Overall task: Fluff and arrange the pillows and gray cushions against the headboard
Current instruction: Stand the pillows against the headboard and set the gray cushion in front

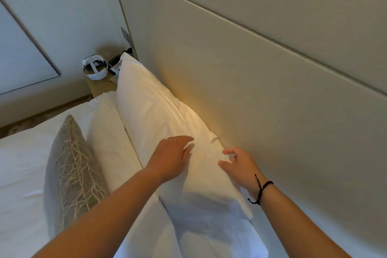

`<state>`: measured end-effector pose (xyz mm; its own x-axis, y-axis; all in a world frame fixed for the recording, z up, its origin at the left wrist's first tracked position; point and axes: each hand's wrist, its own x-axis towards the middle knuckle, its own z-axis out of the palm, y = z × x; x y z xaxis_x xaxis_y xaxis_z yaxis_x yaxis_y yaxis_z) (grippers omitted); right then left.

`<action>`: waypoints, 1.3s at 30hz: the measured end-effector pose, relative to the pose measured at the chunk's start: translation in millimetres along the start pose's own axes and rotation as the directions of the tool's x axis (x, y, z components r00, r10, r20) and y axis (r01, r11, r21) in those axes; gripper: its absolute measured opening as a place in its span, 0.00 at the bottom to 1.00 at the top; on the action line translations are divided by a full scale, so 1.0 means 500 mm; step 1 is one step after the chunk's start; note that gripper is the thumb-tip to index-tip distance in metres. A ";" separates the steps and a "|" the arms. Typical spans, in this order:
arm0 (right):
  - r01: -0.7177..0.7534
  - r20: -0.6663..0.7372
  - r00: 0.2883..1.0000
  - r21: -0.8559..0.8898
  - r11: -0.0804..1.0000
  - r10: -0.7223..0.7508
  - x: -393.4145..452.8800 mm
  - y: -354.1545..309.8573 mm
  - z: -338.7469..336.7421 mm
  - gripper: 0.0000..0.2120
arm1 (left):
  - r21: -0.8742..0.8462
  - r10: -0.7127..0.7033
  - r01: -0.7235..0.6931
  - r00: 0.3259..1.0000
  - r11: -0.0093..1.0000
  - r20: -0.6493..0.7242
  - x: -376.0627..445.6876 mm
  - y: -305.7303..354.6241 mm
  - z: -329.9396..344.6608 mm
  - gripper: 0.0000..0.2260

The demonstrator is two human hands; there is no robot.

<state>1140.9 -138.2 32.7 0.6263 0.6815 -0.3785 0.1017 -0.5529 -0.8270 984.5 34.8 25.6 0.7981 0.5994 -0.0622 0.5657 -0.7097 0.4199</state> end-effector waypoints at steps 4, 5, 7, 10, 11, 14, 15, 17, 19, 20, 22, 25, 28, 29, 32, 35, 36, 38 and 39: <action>0.226 0.005 0.974 -0.071 0.971 -0.227 -0.008 -0.022 -0.022 0.13 | 0.101 0.086 -0.092 0.994 0.991 0.067 0.056 0.042 -0.003 0.18; 0.277 0.019 0.961 -0.090 0.957 -0.277 -0.015 -0.027 -0.027 0.13 | 0.134 0.120 -0.132 0.988 0.982 0.094 0.068 0.052 -0.006 0.18; 0.338 0.052 0.941 -0.117 0.934 -0.334 -0.029 -0.034 -0.036 0.13 | 0.170 0.170 -0.198 0.971 0.965 0.167 0.089 0.075 -0.012 0.17; 0.369 0.060 0.929 -0.183 0.911 -0.364 -0.038 -0.037 -0.049 0.12 | 0.242 0.216 -0.293 0.929 0.925 0.302 0.114 0.096 -0.020 0.11; 0.379 0.049 0.924 -0.226 0.897 -0.378 -0.039 -0.037 -0.052 0.11 | 0.265 0.213 -0.308 0.919 0.914 0.332 0.123 0.098 -0.025 0.10; 0.408 0.014 0.900 -0.373 0.833 -0.435 -0.044 -0.029 -0.060 0.10 | 0.324 0.173 -0.278 0.932 0.904 0.317 0.149 0.084 -0.042 0.09; 0.401 0.005 0.896 -0.433 0.807 -0.443 -0.045 -0.022 -0.063 0.11 | 0.347 0.159 -0.259 0.943 0.901 0.291 0.158 0.073 -0.049 0.09; 0.362 0.010 0.897 -0.590 0.722 -0.442 -0.047 -0.003 -0.068 0.12 | 0.387 0.130 -0.212 0.965 0.897 0.228 0.174 0.050 -0.060 0.09; 0.309 0.043 0.916 -0.708 0.635 -0.398 -0.049 0.018 -0.063 0.14 | 0.382 0.112 -0.166 0.981 0.909 0.160 0.183 0.039 -0.064 0.08; 0.292 0.069 0.929 -0.739 0.608 -0.362 -0.051 0.023 -0.057 0.14 | 0.356 0.118 -0.157 0.985 0.921 0.128 0.186 0.041 -0.061 0.07; 0.268 0.121 0.953 -0.770 0.579 -0.279 -0.051 0.025 -0.042 0.12 | 0.292 0.141 -0.155 0.988 0.944 0.070 0.186 0.050 -0.047 0.07; 0.233 0.119 0.966 -0.781 0.579 -0.228 -0.038 0.011 -0.028 0.10 | 0.271 0.163 -0.169 0.986 0.948 0.043 0.186 0.053 -0.023 0.08; 0.237 0.068 0.958 -0.735 0.635 -0.279 -0.013 -0.019 -0.011 0.09 | 0.317 0.196 -0.193 0.980 0.929 0.024 0.193 0.037 -0.012 0.10; 0.249 0.061 0.954 -0.704 0.666 -0.293 0.000 -0.033 -0.001 0.08 | 0.345 0.222 -0.215 0.975 0.914 0.018 0.198 0.031 -0.013 0.10; 0.279 0.074 0.952 -0.608 0.743 -0.297 0.057 -0.084 0.041 0.11 | 0.428 0.339 -0.330 0.939 0.841 0.057 0.218 0.004 -0.027 0.12; 0.270 0.083 0.960 -0.522 0.809 -0.267 0.128 -0.126 0.085 0.12 | 0.558 0.436 -0.403 0.896 0.725 0.081 0.242 -0.046 -0.053 0.12; 0.264 0.087 0.963 -0.491 0.830 -0.254 0.152 -0.138 0.096 0.11 | 0.589 0.439 -0.400 0.894 0.702 0.083 0.252 -0.066 -0.061 0.13; 0.253 0.094 0.967 -0.469 0.846 -0.237 0.201 -0.160 0.118 0.11 | 0.609 0.412 -0.364 0.909 0.705 0.067 0.277 -0.106 -0.078 0.14; 0.249 0.087 0.968 -0.489 0.836 -0.237 0.226 -0.172 0.128 0.11 | 0.609 0.387 -0.334 0.921 0.720 0.049 0.293 -0.126 -0.087 0.15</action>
<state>1153.4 17.1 34.6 0.5150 0.8320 -0.2063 0.6187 -0.5273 -0.5823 1056.6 183.4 29.6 0.9638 0.2597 0.0610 0.2667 -0.9364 -0.2282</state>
